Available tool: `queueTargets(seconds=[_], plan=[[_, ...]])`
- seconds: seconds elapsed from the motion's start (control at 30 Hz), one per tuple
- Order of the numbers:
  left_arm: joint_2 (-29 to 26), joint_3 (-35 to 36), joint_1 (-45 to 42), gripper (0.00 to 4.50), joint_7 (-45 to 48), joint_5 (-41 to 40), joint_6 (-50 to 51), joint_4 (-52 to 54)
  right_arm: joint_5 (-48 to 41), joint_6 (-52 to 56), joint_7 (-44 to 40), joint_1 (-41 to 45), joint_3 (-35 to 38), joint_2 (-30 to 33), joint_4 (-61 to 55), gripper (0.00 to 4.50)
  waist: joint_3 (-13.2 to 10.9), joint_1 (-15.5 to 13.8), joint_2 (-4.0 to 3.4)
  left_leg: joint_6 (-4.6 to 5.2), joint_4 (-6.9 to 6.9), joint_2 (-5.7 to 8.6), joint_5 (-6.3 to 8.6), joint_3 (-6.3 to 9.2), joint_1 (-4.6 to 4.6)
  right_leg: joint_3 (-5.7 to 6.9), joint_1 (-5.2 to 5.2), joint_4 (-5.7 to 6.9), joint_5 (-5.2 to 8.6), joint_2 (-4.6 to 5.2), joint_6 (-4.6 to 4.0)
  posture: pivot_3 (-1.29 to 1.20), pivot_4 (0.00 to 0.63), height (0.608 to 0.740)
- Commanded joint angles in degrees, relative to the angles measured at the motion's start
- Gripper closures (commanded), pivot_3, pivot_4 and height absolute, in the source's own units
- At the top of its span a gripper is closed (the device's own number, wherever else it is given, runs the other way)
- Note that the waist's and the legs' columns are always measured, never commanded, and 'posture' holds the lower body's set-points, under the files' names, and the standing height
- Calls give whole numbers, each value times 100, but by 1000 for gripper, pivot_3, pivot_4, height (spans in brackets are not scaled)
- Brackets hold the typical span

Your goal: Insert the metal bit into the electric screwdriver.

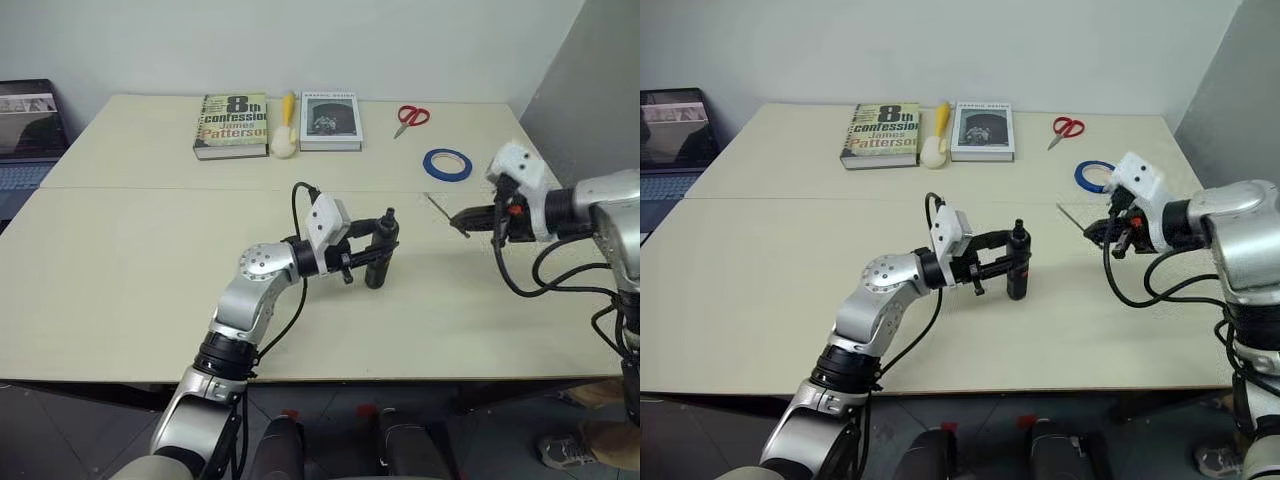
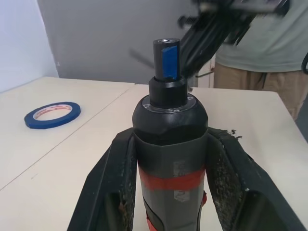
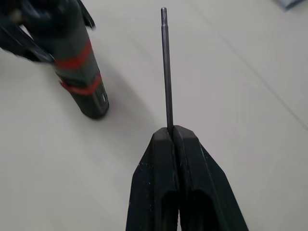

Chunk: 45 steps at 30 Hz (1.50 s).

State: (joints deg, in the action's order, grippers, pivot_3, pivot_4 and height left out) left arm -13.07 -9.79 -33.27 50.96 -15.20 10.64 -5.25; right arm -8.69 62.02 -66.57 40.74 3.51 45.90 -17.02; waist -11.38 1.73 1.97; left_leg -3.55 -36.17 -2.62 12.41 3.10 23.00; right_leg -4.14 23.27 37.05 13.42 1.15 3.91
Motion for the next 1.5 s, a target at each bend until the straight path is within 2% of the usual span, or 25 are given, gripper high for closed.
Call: queueTargets(seconds=[0.03,0.1,0.23,0.5,0.6,0.9,1.13,1.5], plan=[[61,130,-194,2839,-371,159,-204,-51,-424,344,1263,-294,1251,-1139,-1482,4500,2,22,-2,0,-2,-1,0,1,0,-1,0,4,0,-2,0,0,150,740],[60,93,-211,2839,-422,190,-195,-80,-564,364,1928,-232,1582,-1933,-1856,4500,3,36,-4,0,-1,-1,0,-1,-3,-3,1,8,-3,-3,3,0,150,740],[110,74,-302,2839,-502,196,-81,-131,-837,358,2919,-181,1725,-3100,-2301,4500,5,26,-8,5,-1,-1,-6,4,-4,-2,3,13,-10,-5,1,0,150,740],[151,62,-385,2839,-645,242,58,-117,-1255,95,3780,-261,1691,-3729,-2389,4500,6,17,-9,7,6,-1,-7,3,-1,-1,3,5,-8,-4,-5,0,150,740],[151,60,-388,2839,-622,206,106,-85,-1466,-55,3810,-351,1698,-3681,-2358,4500,6,18,-10,7,12,-2,-6,3,-1,0,6,6,-5,-5,-9,0,150,740],[40,107,-558,2841,-32,-174,357,-152,-2434,-933,3212,-514,1873,-3116,-1435,4500,6,23,-10,7,12,-2,-6,3,0,0,5,2,-2,-5,-14,0,150,740],[-62,100,-733,2842,315,-236,370,-372,-2747,-1402,2961,-448,1512,-2813,-916,4500,6,24,-10,8,15,-2,-6,2,3,0,5,-4,0,-5,-13,0,150,740],[-84,-19,-631,2842,549,-145,186,-458,-3111,-1862,3013,-594,988,-2824,-703,4500,6,22,-10,8,20,-2,-5,3,3,2,7,-5,2,-4,-15,0,150,740]])
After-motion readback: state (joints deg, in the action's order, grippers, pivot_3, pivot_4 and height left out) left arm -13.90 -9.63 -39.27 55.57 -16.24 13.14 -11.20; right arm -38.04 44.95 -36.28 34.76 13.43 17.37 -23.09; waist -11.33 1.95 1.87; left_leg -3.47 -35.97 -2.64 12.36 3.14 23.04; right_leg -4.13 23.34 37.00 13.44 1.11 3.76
